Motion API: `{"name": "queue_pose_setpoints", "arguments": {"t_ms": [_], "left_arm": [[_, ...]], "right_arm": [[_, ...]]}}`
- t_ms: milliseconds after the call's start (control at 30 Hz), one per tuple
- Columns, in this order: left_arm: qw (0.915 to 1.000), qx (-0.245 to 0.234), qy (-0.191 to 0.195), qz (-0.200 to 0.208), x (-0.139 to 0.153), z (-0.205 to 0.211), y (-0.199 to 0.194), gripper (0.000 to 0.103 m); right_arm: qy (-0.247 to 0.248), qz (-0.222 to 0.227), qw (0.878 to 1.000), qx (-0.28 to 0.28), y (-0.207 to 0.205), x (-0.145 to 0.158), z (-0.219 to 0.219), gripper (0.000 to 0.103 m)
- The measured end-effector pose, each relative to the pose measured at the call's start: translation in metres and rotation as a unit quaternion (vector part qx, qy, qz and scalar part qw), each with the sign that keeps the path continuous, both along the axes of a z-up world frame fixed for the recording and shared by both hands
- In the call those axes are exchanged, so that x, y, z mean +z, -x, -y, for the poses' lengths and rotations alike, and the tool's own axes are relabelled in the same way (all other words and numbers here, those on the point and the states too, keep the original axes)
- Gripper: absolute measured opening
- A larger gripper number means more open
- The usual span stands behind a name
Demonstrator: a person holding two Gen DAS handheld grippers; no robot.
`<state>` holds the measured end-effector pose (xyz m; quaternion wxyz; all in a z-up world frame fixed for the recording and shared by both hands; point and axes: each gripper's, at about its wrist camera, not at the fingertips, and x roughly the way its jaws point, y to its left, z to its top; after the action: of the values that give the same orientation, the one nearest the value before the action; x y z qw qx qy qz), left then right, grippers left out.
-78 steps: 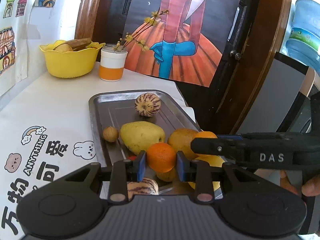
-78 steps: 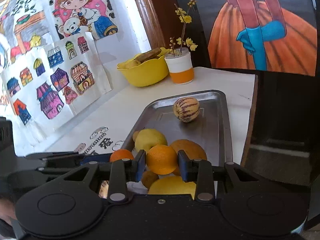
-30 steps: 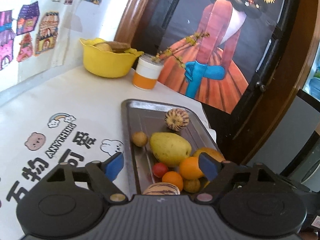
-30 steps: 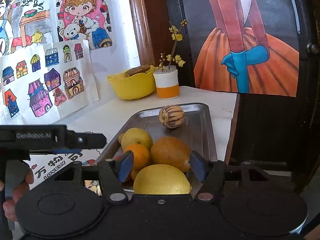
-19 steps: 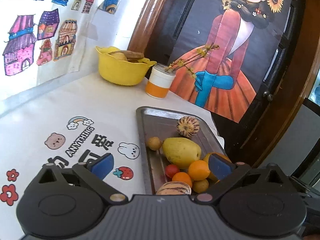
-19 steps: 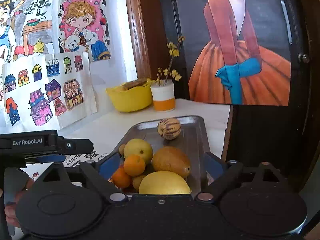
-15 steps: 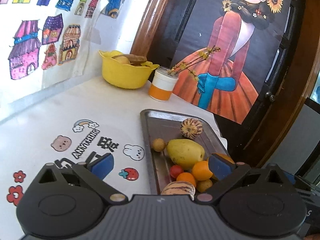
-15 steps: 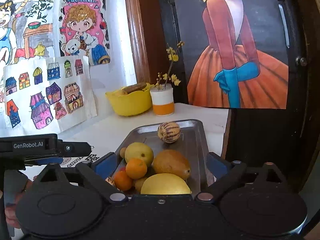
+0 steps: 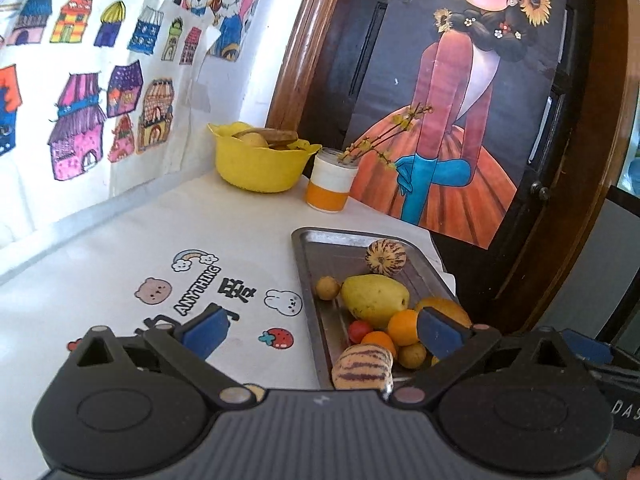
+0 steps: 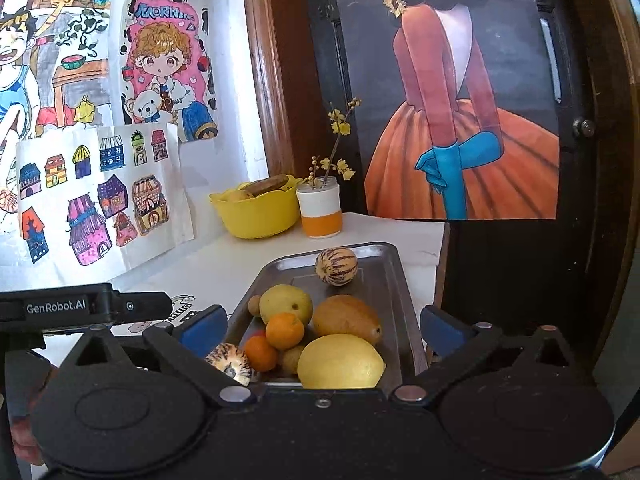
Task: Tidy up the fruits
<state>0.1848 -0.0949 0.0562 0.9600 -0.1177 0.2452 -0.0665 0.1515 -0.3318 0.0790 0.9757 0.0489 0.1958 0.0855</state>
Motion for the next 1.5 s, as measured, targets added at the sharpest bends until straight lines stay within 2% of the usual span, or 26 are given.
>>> {"name": "queue_pose_setpoints", "arguments": {"t_ms": [533, 967, 1500], "left_arm": [[0.9998, 0.014, 0.003, 0.016, -0.004, -0.021, 0.054, 0.103], [0.9994, 0.015, -0.012, 0.029, -0.018, -0.049, 0.089, 0.103], [0.998, 0.037, -0.034, 0.039, -0.045, -0.075, 0.123, 0.103]], "right_arm": [[0.013, 0.016, 1.0, -0.021, 0.056, 0.005, -0.013, 0.102], [0.003, 0.005, 1.0, -0.016, 0.091, -0.009, -0.039, 0.102], [0.038, 0.041, 0.998, -0.037, 0.121, -0.04, -0.066, 0.102]]}}
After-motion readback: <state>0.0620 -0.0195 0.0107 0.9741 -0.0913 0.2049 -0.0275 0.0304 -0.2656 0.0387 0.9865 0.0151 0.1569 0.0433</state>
